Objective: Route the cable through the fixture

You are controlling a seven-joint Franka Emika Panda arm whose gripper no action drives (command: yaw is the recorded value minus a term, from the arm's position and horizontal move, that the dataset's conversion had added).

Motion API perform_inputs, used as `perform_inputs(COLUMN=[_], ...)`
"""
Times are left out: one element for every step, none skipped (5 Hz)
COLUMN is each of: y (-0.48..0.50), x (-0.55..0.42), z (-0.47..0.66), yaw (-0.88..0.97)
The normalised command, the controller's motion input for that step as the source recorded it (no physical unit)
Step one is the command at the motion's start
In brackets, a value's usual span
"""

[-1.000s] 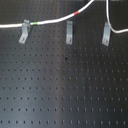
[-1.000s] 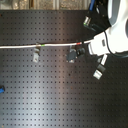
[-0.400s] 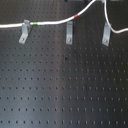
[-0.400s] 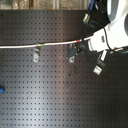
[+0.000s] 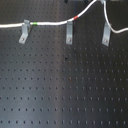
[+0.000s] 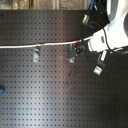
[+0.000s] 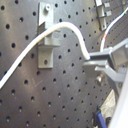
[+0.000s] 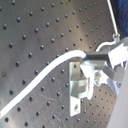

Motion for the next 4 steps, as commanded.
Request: perform_inputs(y=[0.0,-0.066,-0.085,0.022], x=[0.0,-0.188,-0.235,-0.005], z=[0.03,0.3,0.41,0.13], yaw=[0.0,-0.09,-0.11,0.0])
